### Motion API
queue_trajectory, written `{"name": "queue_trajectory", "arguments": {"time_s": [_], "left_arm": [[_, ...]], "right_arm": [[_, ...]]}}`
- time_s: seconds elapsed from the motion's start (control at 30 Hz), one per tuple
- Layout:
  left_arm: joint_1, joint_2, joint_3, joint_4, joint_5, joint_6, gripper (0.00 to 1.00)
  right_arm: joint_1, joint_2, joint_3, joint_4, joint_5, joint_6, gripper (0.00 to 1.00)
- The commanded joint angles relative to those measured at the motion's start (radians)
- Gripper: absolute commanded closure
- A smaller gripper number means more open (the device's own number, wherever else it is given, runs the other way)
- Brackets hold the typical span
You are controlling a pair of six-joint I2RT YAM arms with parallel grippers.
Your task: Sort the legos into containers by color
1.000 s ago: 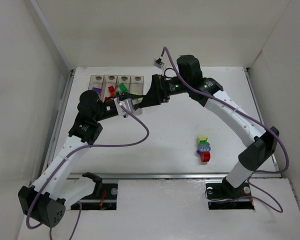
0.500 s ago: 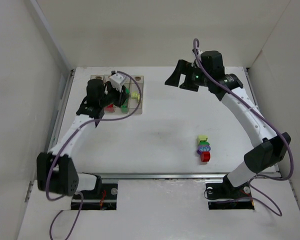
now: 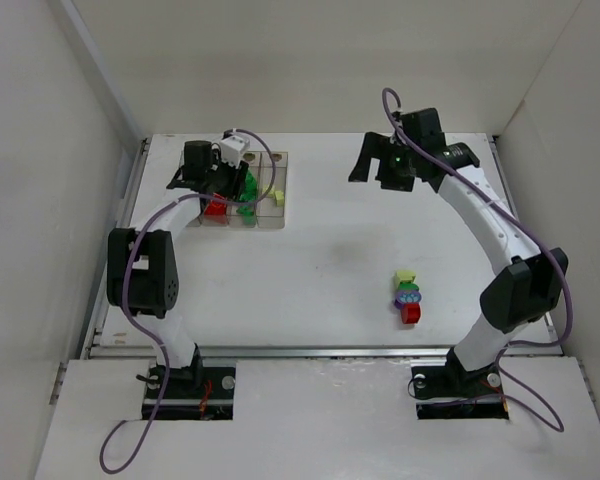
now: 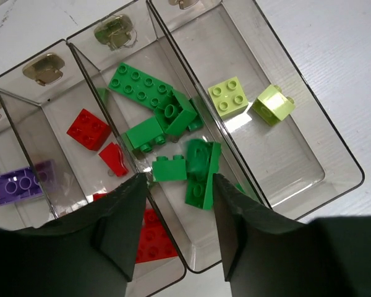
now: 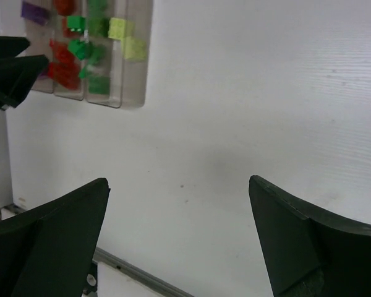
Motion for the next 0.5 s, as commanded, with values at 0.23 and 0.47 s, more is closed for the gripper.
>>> {"name": "queue_trajectory", "arguments": {"time_s": [0.23,0.47], "left_arm": [[0.017,-0.045,0.025,-0.011,0.021,0.017,0.47],[-0.047,-0.317,-0.097,-0.025,0.042,0.214,0.45]], "right_arm": [[-0.034,-0.03,-0.069,-0.2,0.224,-0.031,0.0],[-0.006,-0.041,-0.302,-0.303,0.307,0.03,0.0]]}}
